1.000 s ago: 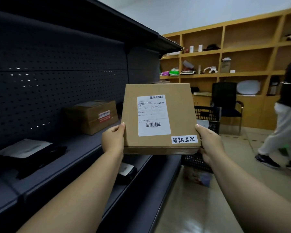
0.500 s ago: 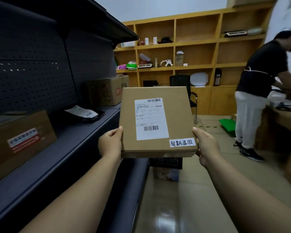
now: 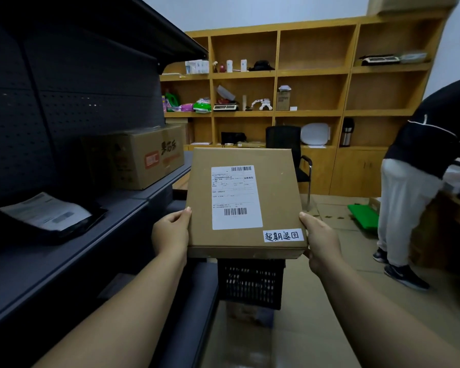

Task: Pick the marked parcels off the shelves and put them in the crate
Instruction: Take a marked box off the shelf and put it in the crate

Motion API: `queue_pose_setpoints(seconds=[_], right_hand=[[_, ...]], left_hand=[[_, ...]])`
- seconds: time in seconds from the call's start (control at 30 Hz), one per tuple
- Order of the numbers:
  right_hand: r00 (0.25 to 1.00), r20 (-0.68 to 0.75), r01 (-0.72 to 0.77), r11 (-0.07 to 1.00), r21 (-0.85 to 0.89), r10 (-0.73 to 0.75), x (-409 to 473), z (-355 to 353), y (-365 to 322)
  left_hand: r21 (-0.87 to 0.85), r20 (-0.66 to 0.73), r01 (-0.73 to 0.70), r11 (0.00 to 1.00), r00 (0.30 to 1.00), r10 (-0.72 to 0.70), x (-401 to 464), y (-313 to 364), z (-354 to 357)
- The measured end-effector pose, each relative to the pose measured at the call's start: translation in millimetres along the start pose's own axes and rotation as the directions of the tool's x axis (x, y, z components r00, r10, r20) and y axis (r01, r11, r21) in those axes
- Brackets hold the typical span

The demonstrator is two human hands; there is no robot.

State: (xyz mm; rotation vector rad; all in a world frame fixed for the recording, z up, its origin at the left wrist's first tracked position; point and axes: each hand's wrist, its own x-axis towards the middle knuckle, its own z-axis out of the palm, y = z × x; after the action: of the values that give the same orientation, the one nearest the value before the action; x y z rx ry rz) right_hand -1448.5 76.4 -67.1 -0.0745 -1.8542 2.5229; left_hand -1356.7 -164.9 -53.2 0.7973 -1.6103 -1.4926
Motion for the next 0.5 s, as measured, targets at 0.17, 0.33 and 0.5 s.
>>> queue_pose_setpoints(seconds=[0.17, 0.33, 0.5], right_hand=[[1.000, 0.001, 0.014, 1.000, -0.010, -0.014, 71.6, 8.1, -10.9], [1.000, -0.023, 0.016, 1.000, -0.013, -0.016, 125.2, 13.7, -13.9], [0.999, -0.049, 0.014, 1.000, -0.022, -0.015, 178.3, 20.8, -7.7]], left_hand=[[0.006, 0.021, -0.009, 1.000, 1.000, 0.009, 42.9, 1.9, 61.7], [0.005, 0.057, 0.005, 1.000, 0.998, -0.005, 81.8, 1.8, 110.6], [0.024, 0.105, 0.001, 1.000, 0.994, -0.004, 118.3, -4.2, 157.5]])
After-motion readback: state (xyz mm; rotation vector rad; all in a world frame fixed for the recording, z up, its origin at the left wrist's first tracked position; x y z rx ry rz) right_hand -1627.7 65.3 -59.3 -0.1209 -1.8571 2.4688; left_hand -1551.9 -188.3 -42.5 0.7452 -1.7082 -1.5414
